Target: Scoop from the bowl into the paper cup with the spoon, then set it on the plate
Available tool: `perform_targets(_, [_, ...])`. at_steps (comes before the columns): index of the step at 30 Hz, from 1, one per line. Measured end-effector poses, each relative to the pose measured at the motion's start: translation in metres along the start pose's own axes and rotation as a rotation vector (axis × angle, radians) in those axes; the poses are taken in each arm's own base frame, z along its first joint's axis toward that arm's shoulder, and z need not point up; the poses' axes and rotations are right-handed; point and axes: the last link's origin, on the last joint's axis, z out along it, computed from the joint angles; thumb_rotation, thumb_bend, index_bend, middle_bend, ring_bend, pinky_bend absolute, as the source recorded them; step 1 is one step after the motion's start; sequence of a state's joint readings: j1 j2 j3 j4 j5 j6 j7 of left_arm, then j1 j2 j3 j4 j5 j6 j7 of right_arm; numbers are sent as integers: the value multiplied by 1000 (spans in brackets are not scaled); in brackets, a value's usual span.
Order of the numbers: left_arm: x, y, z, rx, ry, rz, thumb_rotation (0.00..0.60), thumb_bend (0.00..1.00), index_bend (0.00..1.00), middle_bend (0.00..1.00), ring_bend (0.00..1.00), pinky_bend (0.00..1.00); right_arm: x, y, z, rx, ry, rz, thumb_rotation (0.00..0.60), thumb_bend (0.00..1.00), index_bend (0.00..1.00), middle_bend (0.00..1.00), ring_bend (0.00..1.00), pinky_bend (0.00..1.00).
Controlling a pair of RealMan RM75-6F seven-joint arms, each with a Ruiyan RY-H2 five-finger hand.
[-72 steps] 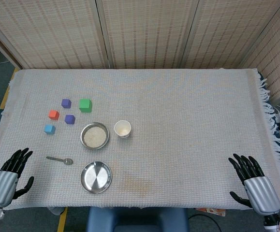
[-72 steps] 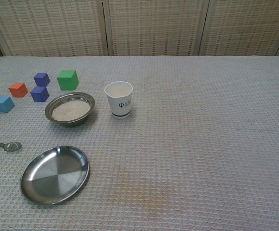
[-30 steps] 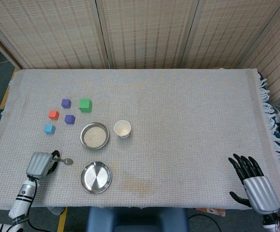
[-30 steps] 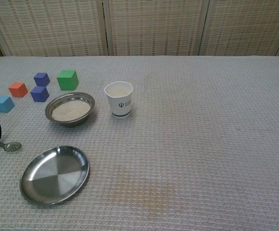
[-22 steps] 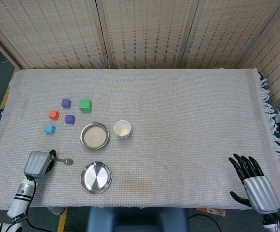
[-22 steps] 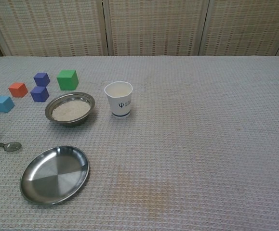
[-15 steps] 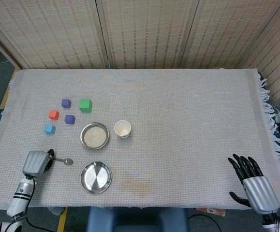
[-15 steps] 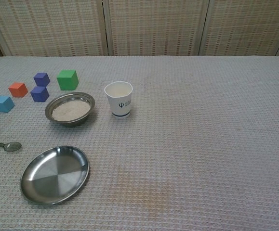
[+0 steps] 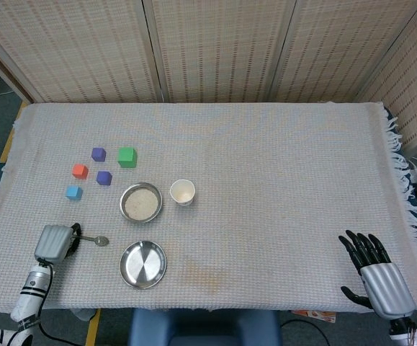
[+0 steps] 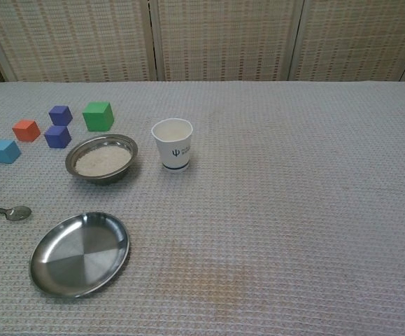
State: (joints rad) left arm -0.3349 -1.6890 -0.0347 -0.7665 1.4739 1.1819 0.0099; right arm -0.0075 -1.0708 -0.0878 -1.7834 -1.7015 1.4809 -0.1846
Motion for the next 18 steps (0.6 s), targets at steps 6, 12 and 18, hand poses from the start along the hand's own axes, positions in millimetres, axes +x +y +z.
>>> perform_targets(6, [1, 0, 0, 1, 3, -6, 600, 424, 543, 1000, 1000, 1000, -1, 0, 1, -1, -5, -2, 600, 59, 0, 0, 0, 0])
perform_targets(12, [1, -2, -1, -5, -9, -1, 600, 423, 618, 1000, 1000, 1000, -1, -1, 1, -1, -9, -2, 600, 59, 0, 0, 0, 0])
perform_targets(18, [3, -2, -3, -14, -9, -17, 600, 422, 685, 1000, 1000, 1000, -2, -1, 1, 1, -14, -2, 600, 59, 0, 0, 0, 0])
